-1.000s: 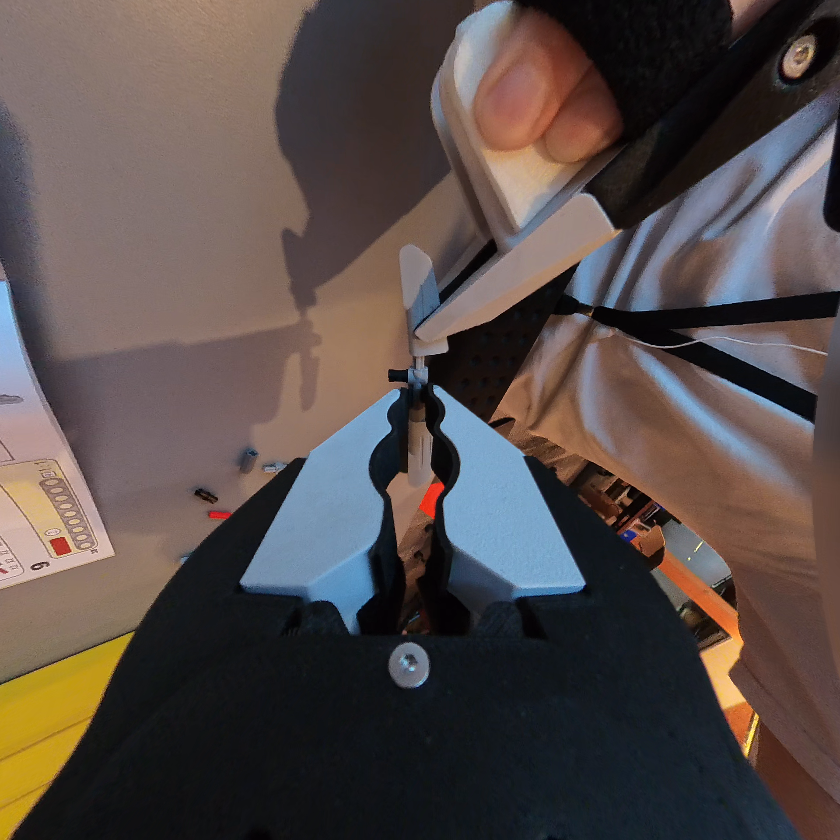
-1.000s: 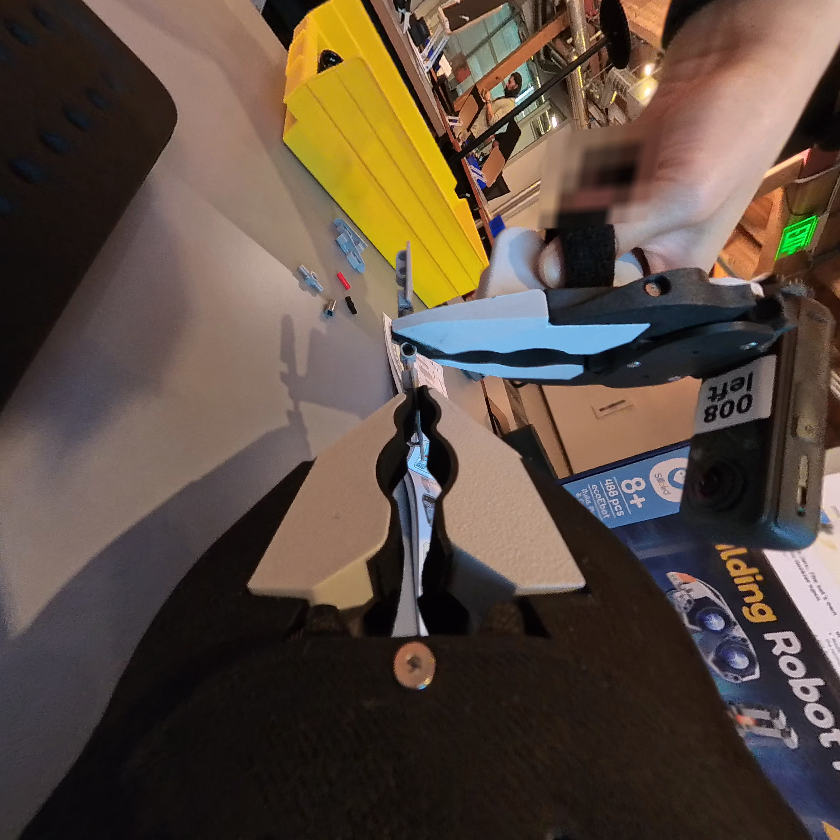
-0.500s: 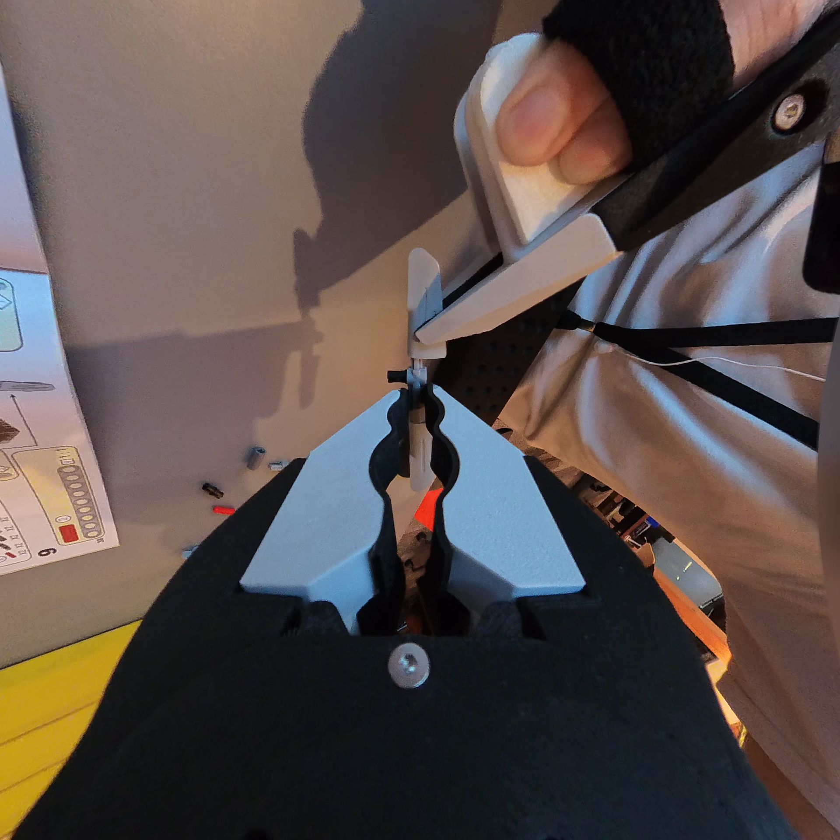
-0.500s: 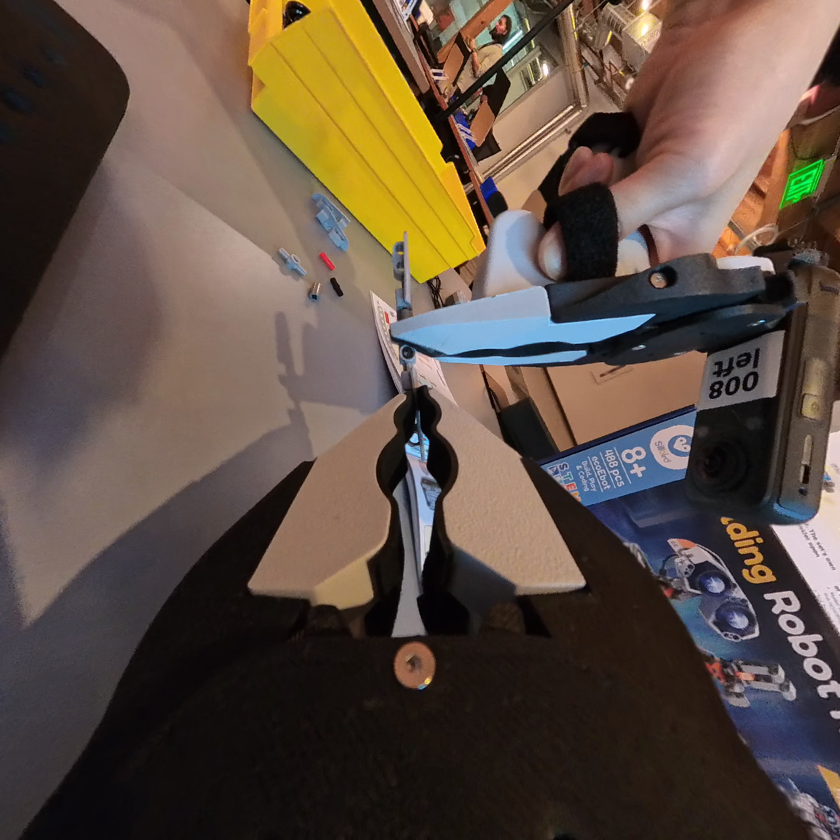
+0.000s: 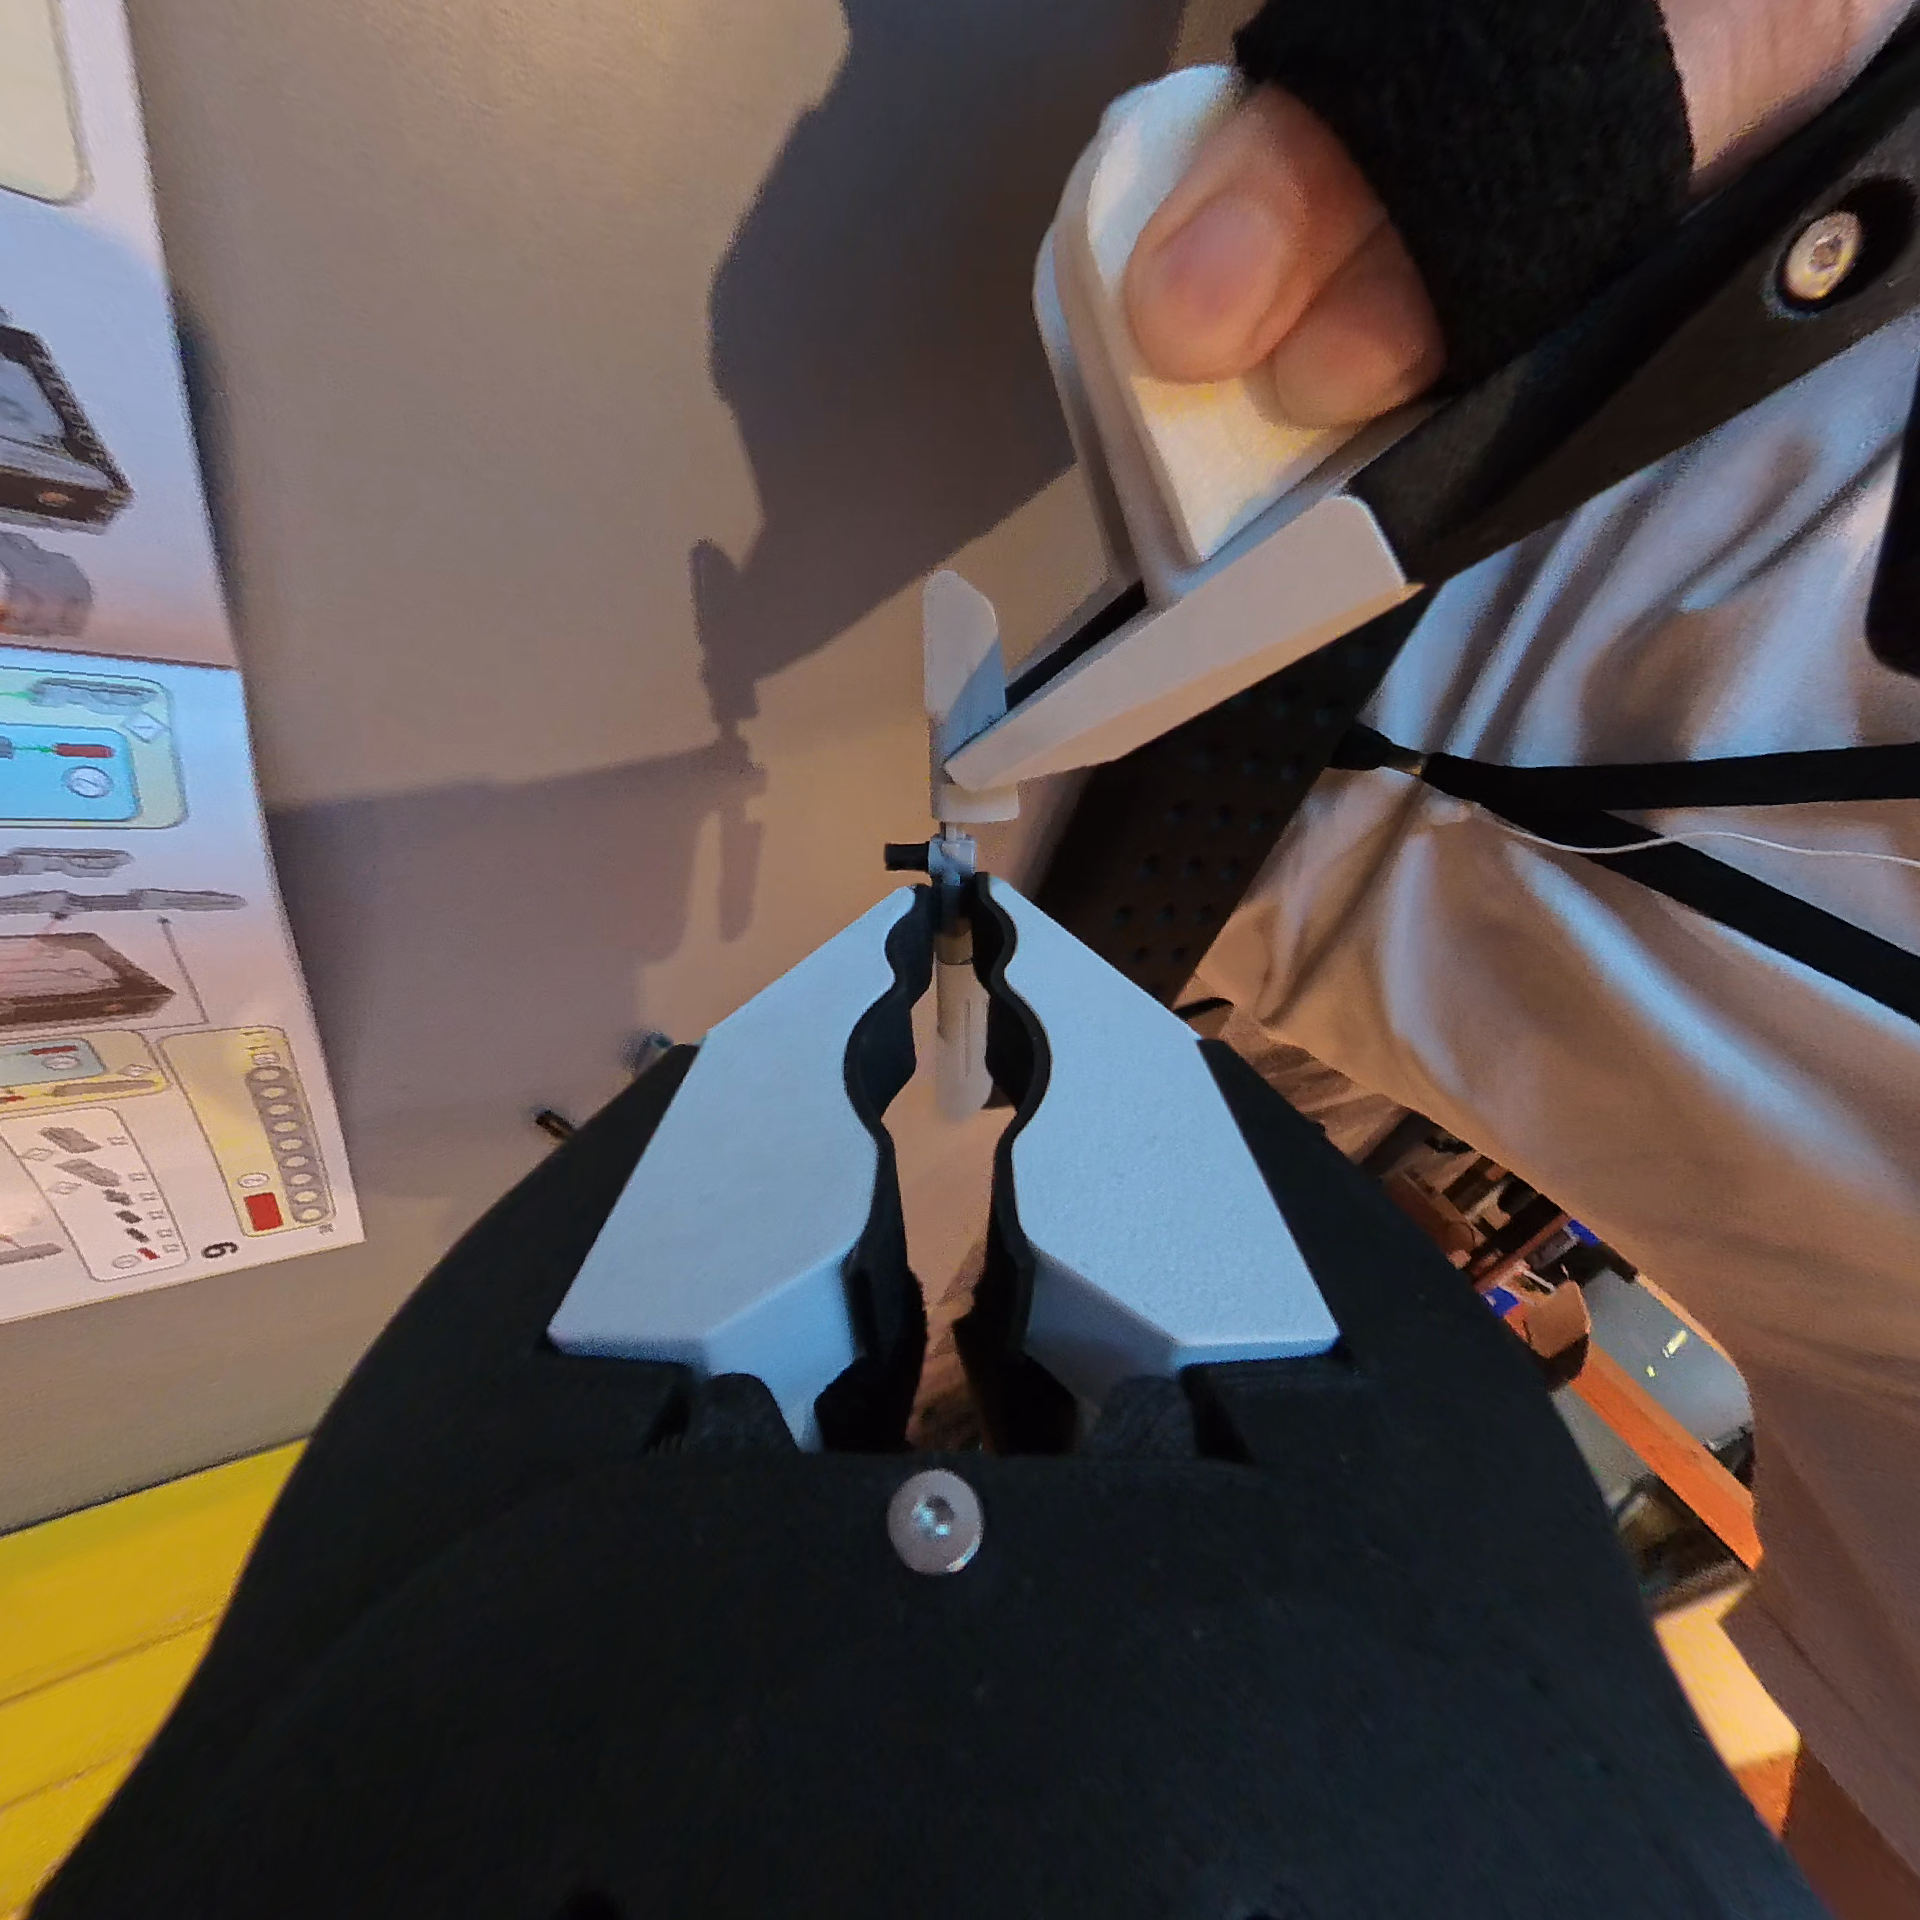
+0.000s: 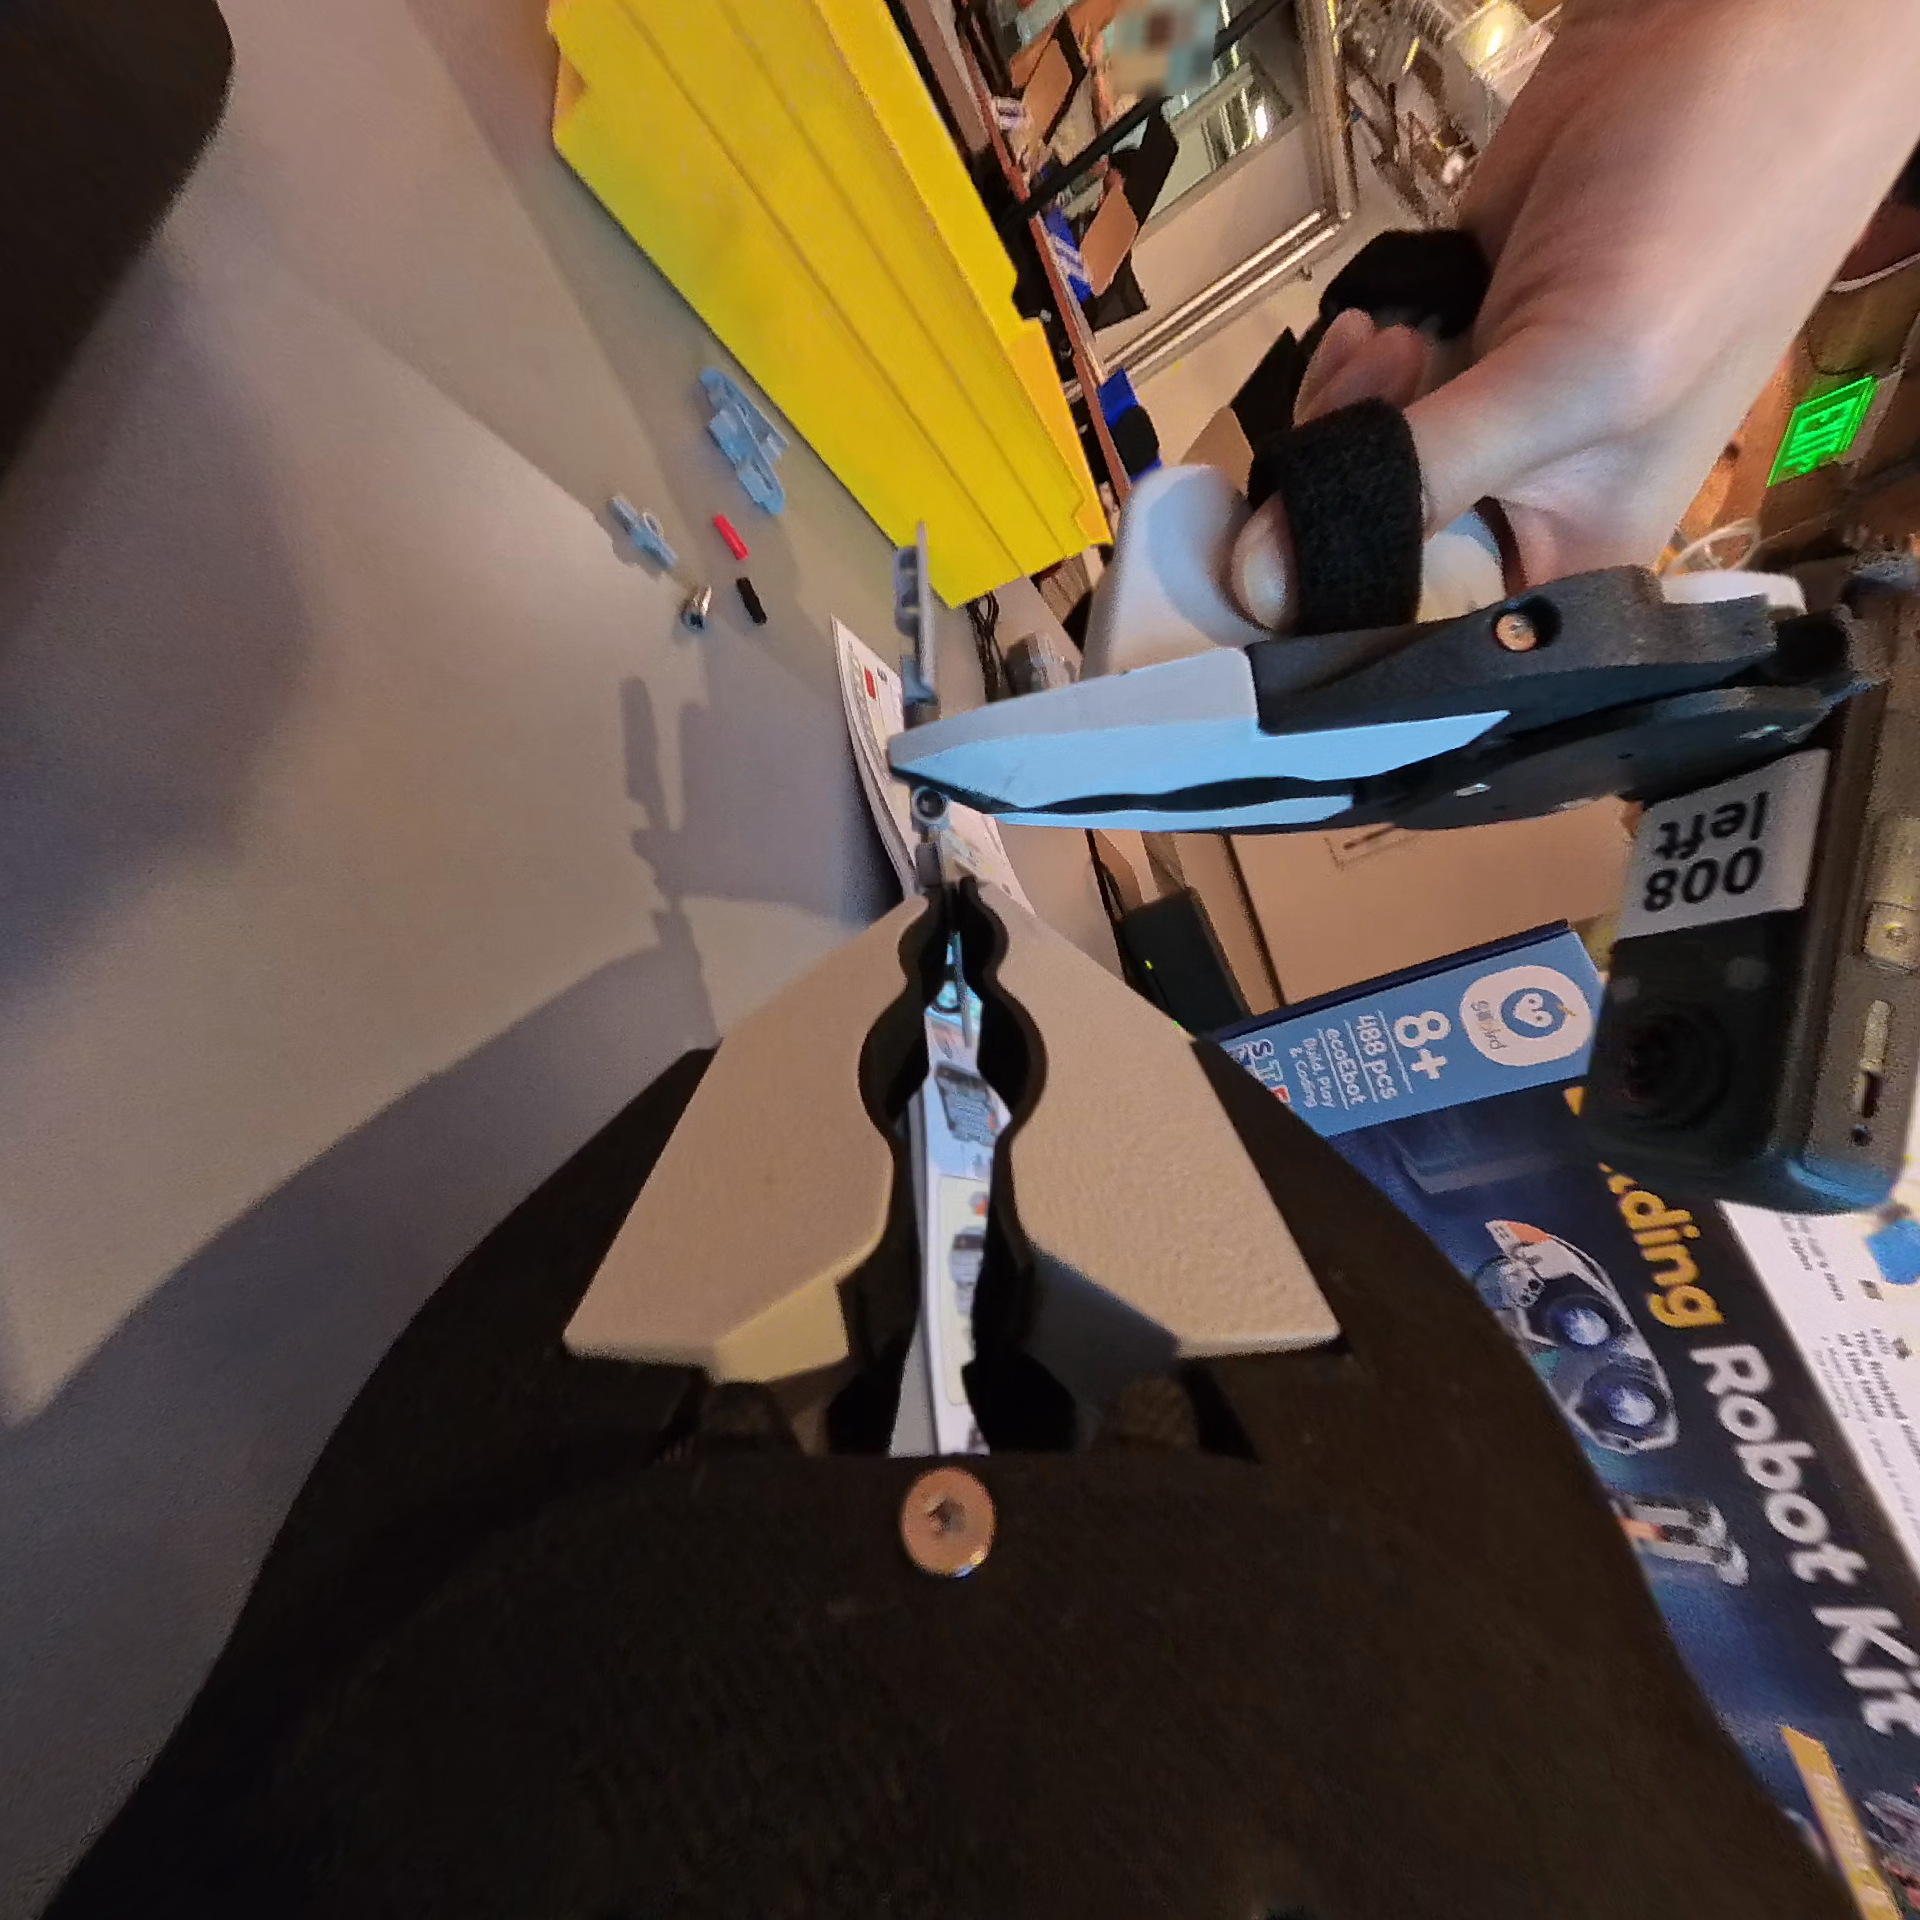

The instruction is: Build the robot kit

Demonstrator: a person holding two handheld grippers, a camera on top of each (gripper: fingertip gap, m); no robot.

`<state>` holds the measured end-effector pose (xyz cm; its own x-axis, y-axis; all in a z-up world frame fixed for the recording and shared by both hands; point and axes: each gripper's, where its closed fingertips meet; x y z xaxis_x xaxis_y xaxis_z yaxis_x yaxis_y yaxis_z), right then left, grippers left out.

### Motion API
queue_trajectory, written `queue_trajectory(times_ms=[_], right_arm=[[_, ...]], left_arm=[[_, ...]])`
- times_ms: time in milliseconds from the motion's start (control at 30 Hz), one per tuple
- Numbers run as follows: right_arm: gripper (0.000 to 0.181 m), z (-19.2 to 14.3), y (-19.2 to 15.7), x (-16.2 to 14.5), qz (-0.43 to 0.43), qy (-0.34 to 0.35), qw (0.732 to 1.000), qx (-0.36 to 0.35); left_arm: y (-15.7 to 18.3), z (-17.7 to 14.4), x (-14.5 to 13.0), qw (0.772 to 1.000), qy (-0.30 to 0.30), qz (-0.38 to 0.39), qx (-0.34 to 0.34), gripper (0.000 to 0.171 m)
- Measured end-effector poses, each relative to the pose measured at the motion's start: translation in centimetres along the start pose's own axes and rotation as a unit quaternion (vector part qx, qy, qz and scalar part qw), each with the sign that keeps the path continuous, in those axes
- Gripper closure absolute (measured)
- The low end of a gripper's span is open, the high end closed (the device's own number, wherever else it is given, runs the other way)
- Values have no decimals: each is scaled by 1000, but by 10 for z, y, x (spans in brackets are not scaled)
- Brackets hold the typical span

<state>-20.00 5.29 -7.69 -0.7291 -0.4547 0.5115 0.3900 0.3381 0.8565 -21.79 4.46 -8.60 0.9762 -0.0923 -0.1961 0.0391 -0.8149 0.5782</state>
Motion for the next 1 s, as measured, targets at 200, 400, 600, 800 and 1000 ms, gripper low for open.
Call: queue_trajectory(times_ms=[200,400,600,800,1000], right_arm=[[162,-6,20,-13,-83,6,995,-49],[161,-17,43,-7,-142,40,983,-112],[155,-25,67,12,64,91,992,-65],[110,-29,85,91,141,163,974,71],[122,-21,123,119,32,157,984,76]], left_arm=[[-6,1,18,993,115,8,-34,167],[-7,-13,21,960,272,33,-50,167],[34,-82,18,802,565,93,-172,167],[86,-115,-12,654,703,187,-205,167],[124,-117,-28,659,689,222,-206,167]])
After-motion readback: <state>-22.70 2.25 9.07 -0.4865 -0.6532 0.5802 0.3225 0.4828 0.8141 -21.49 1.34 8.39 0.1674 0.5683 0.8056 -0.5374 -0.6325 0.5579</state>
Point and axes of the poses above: each gripper's, where its closed fingertips meet, z out along the fingers, x out of its top, y = z × x across the jaws, and after that the axes turned 7 degrees about -x, right-handed
